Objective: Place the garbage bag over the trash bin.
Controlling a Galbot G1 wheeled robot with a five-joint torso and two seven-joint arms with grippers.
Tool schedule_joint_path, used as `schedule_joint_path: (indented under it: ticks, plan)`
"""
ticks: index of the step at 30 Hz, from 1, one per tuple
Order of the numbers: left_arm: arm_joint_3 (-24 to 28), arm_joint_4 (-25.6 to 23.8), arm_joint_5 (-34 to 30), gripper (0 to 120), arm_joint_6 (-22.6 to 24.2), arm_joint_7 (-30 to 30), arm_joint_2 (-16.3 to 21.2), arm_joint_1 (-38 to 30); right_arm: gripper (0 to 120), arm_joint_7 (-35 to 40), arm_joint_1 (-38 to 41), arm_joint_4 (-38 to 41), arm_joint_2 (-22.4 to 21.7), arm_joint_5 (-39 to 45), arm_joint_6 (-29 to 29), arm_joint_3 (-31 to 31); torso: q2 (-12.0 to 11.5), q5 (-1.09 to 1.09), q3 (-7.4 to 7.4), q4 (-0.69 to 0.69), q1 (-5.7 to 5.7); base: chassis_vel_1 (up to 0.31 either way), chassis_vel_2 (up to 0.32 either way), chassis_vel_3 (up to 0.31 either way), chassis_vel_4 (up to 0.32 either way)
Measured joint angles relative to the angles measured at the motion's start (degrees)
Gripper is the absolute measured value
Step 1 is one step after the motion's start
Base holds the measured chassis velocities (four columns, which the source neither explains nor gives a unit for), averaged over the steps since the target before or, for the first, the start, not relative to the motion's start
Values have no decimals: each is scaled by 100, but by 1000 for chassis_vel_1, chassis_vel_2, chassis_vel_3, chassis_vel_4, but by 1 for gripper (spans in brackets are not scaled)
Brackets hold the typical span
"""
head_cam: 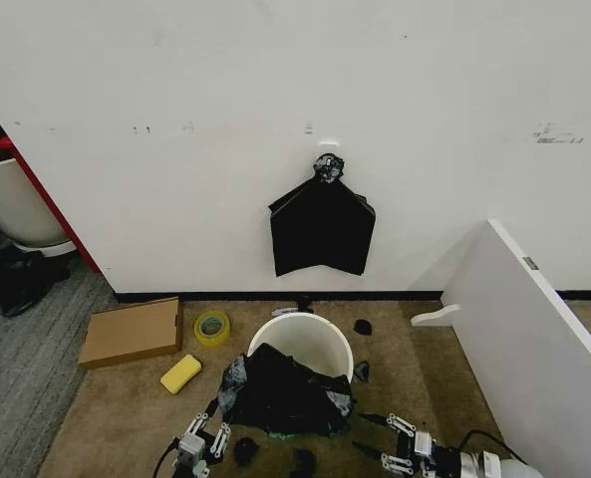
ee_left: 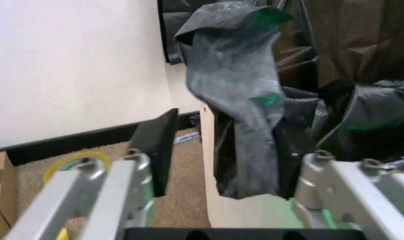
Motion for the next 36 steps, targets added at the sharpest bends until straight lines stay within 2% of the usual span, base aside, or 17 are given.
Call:
schedule_joint_path:
  ticks: [6, 7, 9, 12, 17, 19, 21, 23, 24, 29, 30, 34, 36]
  plan:
    - [-305, 24, 99, 78, -302, 303, -78, 39, 94, -187, -177, 385, -205, 126, -38, 156, 0, 0, 0, 0, 0, 0, 0, 0, 0]
    - [-305, 24, 99, 78, -302, 303, -78, 39, 94, -187, -177, 385, -205, 126, -38, 156, 0, 0, 0, 0, 0, 0, 0, 0, 0]
    - [-416, 24, 153, 86, -372, 325, -99, 35, 99, -52, -230, 485, -261, 82, 13, 222, 0, -1, 0, 0, 0, 0, 0, 0, 0]
    - [-571, 26, 176, 97, -441, 387, -116, 15, 100, 360, -265, 586, -290, -49, 153, 298, 0, 0, 0, 0, 0, 0, 0, 0, 0]
    - [-621, 150, -54, 100, -508, 572, -168, -85, 100, 729, -261, 742, -318, 105, 232, 266, 0, -1, 0, 0, 0, 0, 0, 0, 0]
    - [-657, 233, -463, 100, -564, 1042, -194, -178, 100, 751, -189, 785, -309, 205, 237, 228, 0, 0, 0, 0, 0, 0, 0, 0, 0]
    - [-749, 351, -948, 100, -584, 1821, -215, -317, 100, 754, -94, 836, -310, 315, 196, 171, 0, 0, 0, 1, 0, 0, 0, 0, 0]
    - [-783, 387, -1073, 100, -584, 2040, -218, -359, 100, 754, -69, 857, -318, 337, 173, 154, 0, 0, 0, 0, 0, 0, 0, 0, 0]
    - [-858, 473, -1353, 100, -581, 2516, -223, -460, 100, 755, -12, 918, -350, 372, 114, 122, 0, 0, 0, 0, 0, 0, 0, 0, 0]
    - [-1026, 688, -2404, 100, -409, 3976, -215, -743, 100, 756, 123, 1090, -420, 498, -24, 87, -1, 0, 0, 0, 0, 0, 0, 0, 0]
    - [-1026, 688, -2404, 100, -409, 3976, -215, -743, 100, 756, 123, 1090, -420, 498, -24, 87, -1, 0, 0, 0, 0, 0, 0, 0, 0]
    - [-1125, 923, -2997, 100, -279, 4698, -186, -1077, 100, 779, 245, 1099, -297, 628, -107, 131, -1, -1, 1, 0, 0, 0, 0, 0, 0]
    - [-1131, 1047, -3137, 100, -280, 4818, -165, -1234, 100, 820, 288, 1096, -207, 665, -168, 154, -1, -1, 1, -1, 0, 0, 0, 0, 0]
